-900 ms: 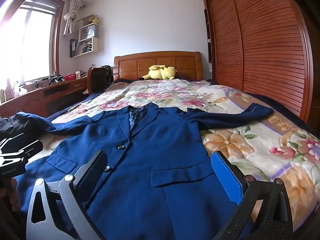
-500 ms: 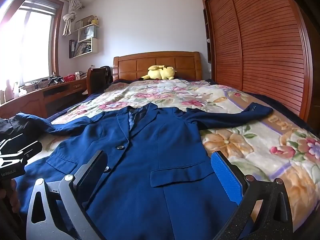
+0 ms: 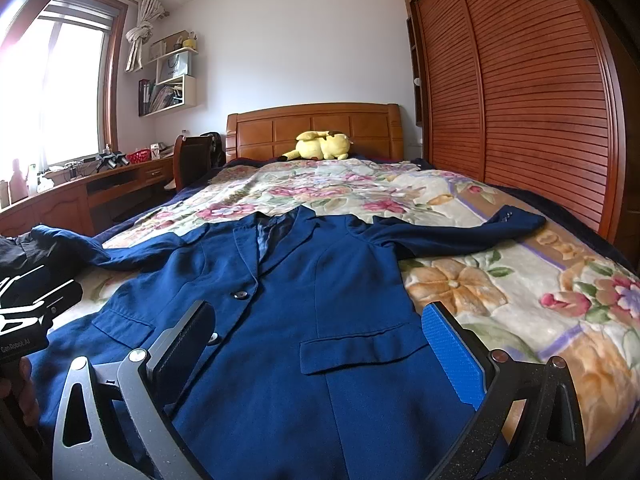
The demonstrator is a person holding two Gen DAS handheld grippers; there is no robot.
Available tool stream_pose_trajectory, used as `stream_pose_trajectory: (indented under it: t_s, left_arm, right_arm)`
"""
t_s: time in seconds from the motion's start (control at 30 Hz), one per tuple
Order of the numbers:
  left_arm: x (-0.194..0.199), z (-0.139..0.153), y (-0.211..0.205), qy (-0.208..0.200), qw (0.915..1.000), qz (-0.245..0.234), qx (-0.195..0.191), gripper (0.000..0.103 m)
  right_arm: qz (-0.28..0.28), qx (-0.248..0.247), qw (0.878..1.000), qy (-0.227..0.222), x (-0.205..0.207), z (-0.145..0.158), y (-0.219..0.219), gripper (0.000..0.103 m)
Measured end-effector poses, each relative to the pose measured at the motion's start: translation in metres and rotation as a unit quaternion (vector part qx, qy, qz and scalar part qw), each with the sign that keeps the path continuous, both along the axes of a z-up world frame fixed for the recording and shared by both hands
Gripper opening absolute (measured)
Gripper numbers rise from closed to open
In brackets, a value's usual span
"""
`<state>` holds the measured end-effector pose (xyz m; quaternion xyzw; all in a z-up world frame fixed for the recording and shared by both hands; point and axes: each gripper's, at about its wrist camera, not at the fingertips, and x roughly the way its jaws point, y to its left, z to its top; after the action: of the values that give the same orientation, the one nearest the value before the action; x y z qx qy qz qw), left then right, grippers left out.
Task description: Fold large clothes
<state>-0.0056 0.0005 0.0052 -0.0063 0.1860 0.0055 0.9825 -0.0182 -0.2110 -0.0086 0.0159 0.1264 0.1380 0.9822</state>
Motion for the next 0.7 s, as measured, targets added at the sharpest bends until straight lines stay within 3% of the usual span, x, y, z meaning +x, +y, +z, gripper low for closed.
stream_pose_trajectory:
  t_s: [0.7]
  left_arm:
    - [0.0014,0.0013,0.0005,-0.003,1.0000,0.001,0.004,0.103]
  right_arm:
    - [0.000,-0.001,1.000,0.000,0.0009,-0.0006,-0.0003,0.103]
